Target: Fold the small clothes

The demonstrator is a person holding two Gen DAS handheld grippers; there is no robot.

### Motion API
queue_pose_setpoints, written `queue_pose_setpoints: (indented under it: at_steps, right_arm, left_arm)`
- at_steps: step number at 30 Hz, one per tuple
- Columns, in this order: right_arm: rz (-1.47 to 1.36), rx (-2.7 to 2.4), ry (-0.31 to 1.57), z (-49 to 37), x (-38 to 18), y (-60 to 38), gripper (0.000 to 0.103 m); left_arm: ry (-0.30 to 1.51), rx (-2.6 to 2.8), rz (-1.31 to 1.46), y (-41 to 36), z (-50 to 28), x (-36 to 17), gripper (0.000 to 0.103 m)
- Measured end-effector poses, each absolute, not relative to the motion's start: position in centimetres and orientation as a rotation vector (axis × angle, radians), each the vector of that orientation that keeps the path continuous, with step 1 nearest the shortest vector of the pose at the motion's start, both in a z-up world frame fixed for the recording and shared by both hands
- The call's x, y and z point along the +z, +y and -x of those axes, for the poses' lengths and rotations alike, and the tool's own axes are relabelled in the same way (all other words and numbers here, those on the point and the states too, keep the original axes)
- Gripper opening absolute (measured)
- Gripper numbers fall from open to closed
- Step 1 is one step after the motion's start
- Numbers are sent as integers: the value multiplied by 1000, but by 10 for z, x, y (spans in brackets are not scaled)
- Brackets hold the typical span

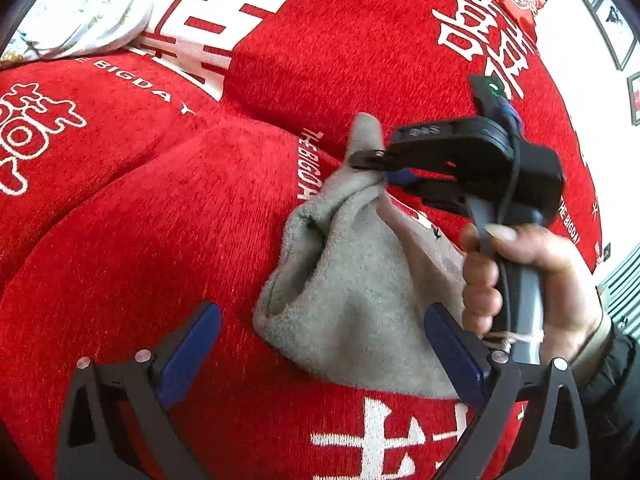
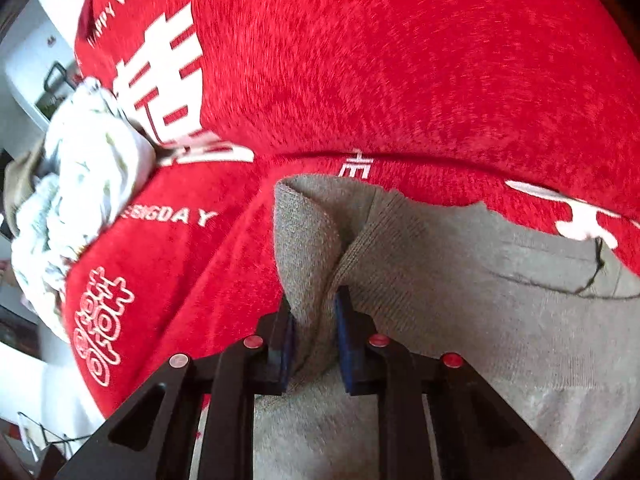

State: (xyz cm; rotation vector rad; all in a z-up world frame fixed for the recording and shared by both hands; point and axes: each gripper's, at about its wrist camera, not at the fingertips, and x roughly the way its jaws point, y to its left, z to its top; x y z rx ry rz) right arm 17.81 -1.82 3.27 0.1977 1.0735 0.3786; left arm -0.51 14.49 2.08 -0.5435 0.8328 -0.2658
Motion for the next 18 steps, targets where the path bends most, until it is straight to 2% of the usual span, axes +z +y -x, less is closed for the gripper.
queue_pose_setpoints:
  at_steps: [4, 5, 6, 7, 8, 14, 16, 17, 18]
  right_arm:
    - [-259, 402, 1057, -176, 37, -27, 20]
    - [-271, 406, 1053, -178, 36, -28, 20]
    - [-277, 409, 1052, -177, 36, -30, 20]
    - [-283, 408, 1055, -178, 36, -30, 20]
    - [-288, 404, 1061, -180, 34, -31, 20]
    - [-209, 398, 1143, -197, 18, -14, 23]
    - [-197, 384, 1193, -206, 11, -7, 34]
    - [-189, 378, 1222, -210, 7, -2, 50]
    - [-177, 371, 1236, -213, 5, 3, 56]
  left_arm:
    - [842, -260, 564, 145, -4, 19, 101]
    - [847, -268, 562, 143, -8, 18, 96]
    - [866, -299, 567, 139, -13, 16, 67]
    - [909, -327, 565, 134, -21, 12, 26]
    - [960, -343, 553, 128, -30, 6, 18]
    - [922, -309, 485, 120, -26, 11, 18]
    - [930, -308, 498, 122, -27, 7, 18]
    - [932, -310, 506, 123, -27, 6, 18]
    - [929, -310, 506, 124, -26, 6, 18]
